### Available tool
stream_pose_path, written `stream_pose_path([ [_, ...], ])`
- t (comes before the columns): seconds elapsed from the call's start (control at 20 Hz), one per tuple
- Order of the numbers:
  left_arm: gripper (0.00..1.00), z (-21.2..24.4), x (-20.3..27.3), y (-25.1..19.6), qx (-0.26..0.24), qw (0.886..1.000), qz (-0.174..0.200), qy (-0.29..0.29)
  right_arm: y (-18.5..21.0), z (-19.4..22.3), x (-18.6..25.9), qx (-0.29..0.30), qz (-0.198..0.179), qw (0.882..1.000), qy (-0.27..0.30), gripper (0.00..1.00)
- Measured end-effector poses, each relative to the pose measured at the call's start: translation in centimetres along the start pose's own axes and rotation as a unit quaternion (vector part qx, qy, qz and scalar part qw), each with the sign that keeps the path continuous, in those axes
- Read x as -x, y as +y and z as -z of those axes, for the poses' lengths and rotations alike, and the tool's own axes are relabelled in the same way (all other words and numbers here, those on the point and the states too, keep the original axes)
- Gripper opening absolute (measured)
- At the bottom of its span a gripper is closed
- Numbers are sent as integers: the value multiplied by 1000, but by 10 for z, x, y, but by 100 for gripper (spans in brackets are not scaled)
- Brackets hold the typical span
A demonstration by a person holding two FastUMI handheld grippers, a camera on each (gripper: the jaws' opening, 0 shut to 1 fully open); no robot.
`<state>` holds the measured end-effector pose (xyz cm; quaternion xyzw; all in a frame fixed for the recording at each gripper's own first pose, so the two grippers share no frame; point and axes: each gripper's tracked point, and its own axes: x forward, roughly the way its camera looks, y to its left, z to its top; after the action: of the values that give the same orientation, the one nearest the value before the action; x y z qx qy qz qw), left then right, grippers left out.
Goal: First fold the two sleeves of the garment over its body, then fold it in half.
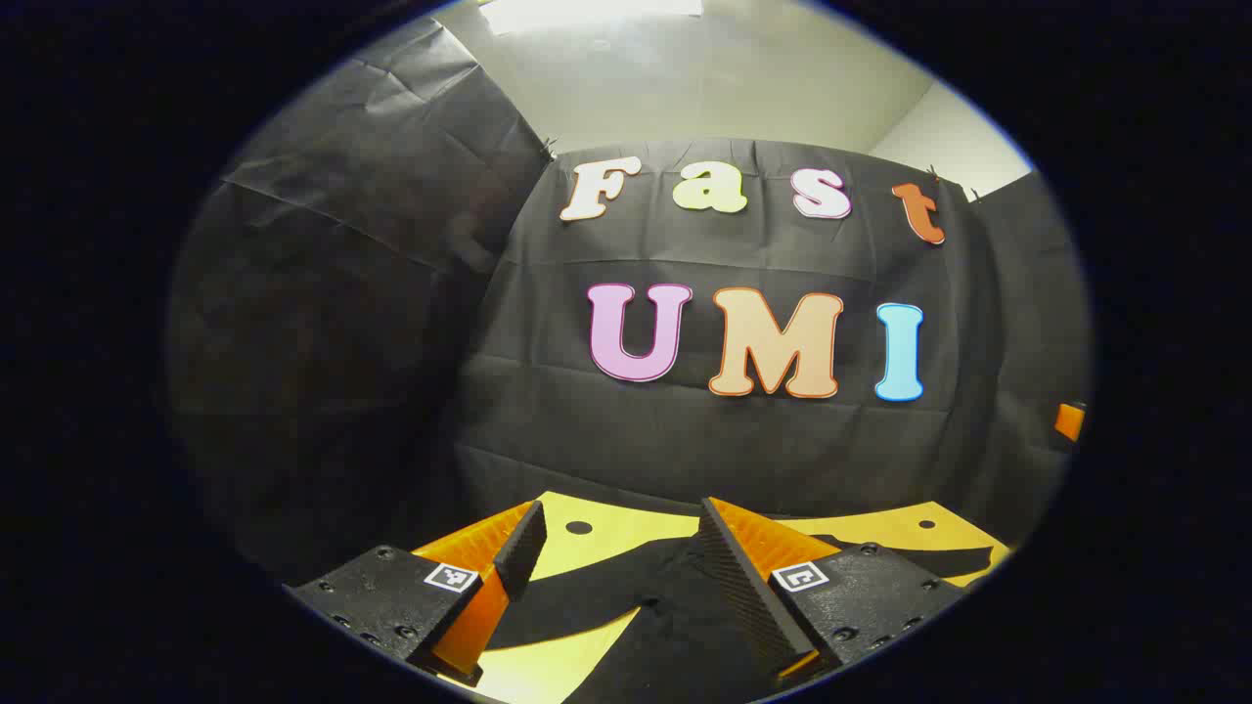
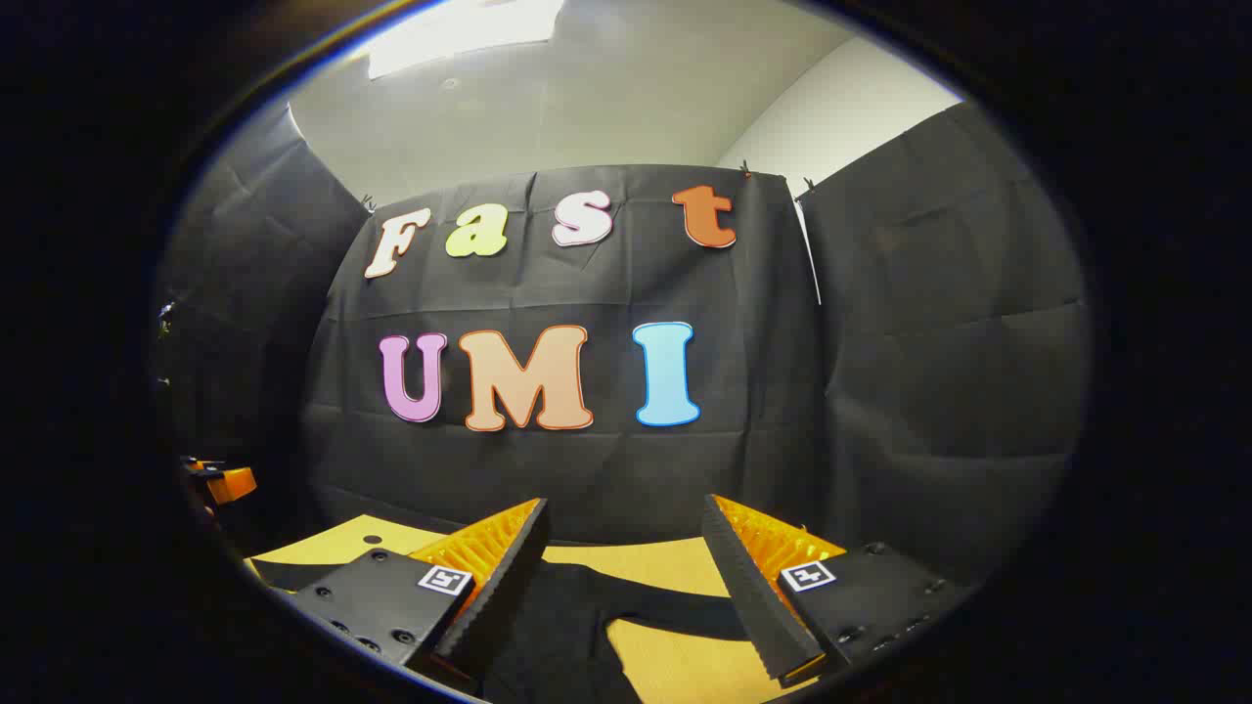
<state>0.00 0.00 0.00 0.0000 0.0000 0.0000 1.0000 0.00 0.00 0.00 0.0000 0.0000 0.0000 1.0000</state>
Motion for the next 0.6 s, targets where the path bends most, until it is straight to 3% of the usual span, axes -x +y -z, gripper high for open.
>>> stream_pose_path([
  [0.6,92,1,-8,-13,0,1000,26,0,-10,3,6,2,19,1000,5,98],
])
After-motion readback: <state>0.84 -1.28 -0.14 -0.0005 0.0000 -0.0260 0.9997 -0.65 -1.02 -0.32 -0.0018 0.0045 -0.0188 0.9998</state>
